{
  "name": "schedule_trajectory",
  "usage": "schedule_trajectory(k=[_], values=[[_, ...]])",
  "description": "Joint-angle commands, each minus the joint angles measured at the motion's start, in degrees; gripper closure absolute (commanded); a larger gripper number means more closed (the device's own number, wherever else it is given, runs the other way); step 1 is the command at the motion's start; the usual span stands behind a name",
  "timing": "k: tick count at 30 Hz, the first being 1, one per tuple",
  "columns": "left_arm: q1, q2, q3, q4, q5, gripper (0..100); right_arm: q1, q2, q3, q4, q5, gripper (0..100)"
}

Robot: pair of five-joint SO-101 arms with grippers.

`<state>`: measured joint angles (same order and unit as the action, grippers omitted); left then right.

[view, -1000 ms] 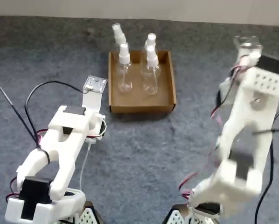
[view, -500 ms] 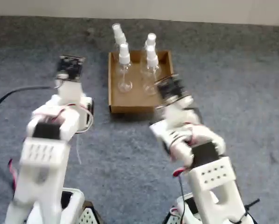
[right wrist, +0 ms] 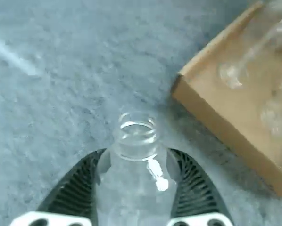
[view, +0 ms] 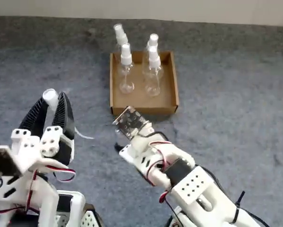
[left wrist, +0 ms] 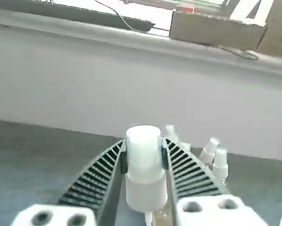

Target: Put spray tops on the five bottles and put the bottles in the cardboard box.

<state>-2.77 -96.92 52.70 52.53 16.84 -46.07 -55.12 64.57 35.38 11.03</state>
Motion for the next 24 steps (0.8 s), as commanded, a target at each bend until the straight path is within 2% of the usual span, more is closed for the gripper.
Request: schedule_trajectory(k=[1,6,17,24], values=[[-0.66,-6.55,5.49,-4.31,4.22,99,-4.35,-1.89,2.07,-9.36,-0.18,99.5],[-0.75,-7.87,8.04,-4.84,7.91,99,-4.97,-1.8,9.36,-16.75,0.18,99.5],[-0.4,-7.6,6.02,-5.19,8.62,99,-4.18,-1.8,11.12,-17.1,0.18,99.5],[2.77,-7.6,12.44,-7.91,8.53,99,-2.59,-1.8,11.03,-17.1,0.0,99.5]])
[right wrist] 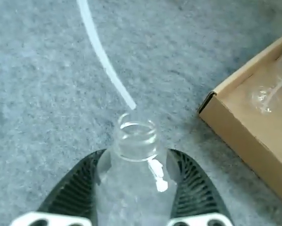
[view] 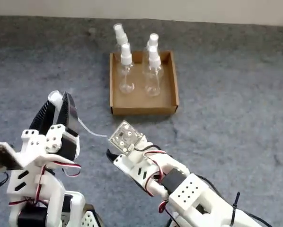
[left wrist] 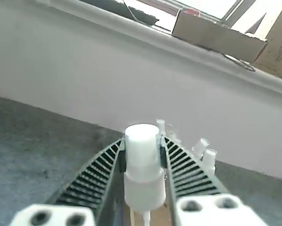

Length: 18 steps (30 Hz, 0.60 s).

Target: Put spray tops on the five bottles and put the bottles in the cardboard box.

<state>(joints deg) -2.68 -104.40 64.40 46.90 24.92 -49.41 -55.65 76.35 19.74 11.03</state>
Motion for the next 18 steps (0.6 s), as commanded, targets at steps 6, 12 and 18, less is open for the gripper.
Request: schedule_trajectory(k=[6,12,18], values=[[5.58,-0.13,0.48,-2.11,0.44,99,0.92,-1.27,-0.57,-1.45,0.18,99.5],[5.14,-0.13,-0.84,-2.37,0.35,99,0.66,-1.27,-0.48,-1.45,0.18,99.5],[-0.75,-0.13,-5.76,-1.23,0.79,99,0.84,-1.19,-0.4,-1.45,0.18,99.5]])
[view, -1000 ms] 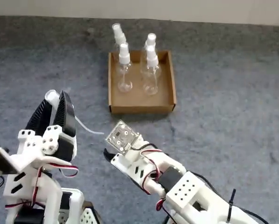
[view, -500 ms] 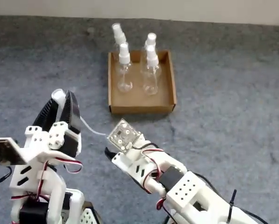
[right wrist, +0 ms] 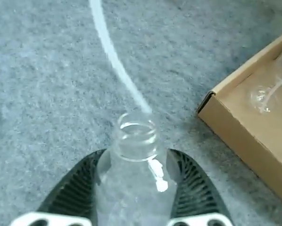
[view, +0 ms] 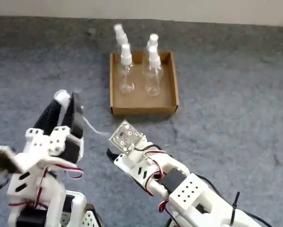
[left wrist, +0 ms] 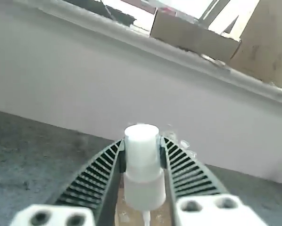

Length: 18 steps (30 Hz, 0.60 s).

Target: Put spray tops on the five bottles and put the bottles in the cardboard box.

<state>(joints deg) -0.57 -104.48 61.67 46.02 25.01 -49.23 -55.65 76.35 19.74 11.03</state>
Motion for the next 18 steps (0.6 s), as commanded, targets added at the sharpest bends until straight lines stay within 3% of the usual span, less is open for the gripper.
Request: schedule_trajectory(k=[1,8,18], values=[[-2.68,-0.04,-2.95,-0.09,0.7,99,0.66,-1.19,-0.4,-1.45,0.18,99.5],[4.35,-0.04,0.57,-0.18,0.26,99,0.66,-1.27,-0.4,-1.36,0.18,99.5],[4.97,0.04,5.23,-0.18,0.18,99,0.75,-1.27,-0.57,-1.36,-0.09,99.5]])
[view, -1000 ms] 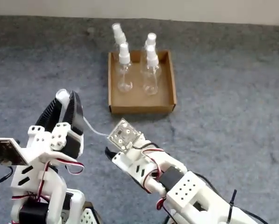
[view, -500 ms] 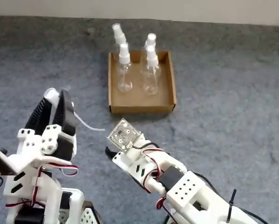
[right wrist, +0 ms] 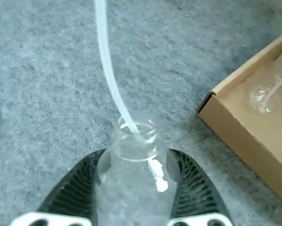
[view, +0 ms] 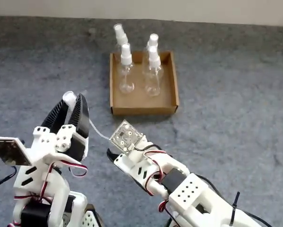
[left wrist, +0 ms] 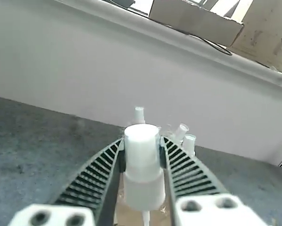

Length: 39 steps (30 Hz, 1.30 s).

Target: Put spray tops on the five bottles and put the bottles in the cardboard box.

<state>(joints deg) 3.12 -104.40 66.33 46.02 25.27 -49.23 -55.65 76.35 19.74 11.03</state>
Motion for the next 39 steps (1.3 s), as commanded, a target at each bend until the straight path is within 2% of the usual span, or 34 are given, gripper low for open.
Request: schedule_trajectory(k=[1,3,10,17,22,24,26,30,34,39], values=[[1.27,0.04,1.36,-0.18,-0.09,99,0.84,-1.36,-0.84,-1.36,-0.09,99.5],[1.27,0.04,3.47,-0.35,-0.09,99,2.07,-1.36,-0.92,-1.36,-0.18,99.5],[3.56,0.31,12.26,-9.41,-0.09,99,3.82,-1.36,-7.87,-1.71,-0.18,99.5],[13.41,0.31,13.14,-9.23,-5.63,99,3.82,-1.36,-12.7,-1.63,-0.18,99.5],[14.46,0.31,12.97,-6.15,-6.77,99,4.18,-1.45,-14.02,-1.63,-0.35,99.5],[14.55,0.31,13.41,-5.89,-6.86,99,4.18,-2.07,-14.11,-1.63,-3.08,99.5],[14.55,0.31,13.41,-5.89,-6.86,99,4.18,-4.7,-14.11,-1.54,-6.33,99.5],[14.64,0.31,14.55,-5.8,-6.86,99,4.18,-13.58,-13.58,-1.36,-6.68,99.5],[17.45,0.31,15.69,-5.71,-7.03,99,6.2,-20.7,-13.85,5.32,-6.95,99.5],[21.49,0.22,15.69,-5.63,-12.66,98,9.54,-20.97,-13.67,6.37,-7.03,99.5]])
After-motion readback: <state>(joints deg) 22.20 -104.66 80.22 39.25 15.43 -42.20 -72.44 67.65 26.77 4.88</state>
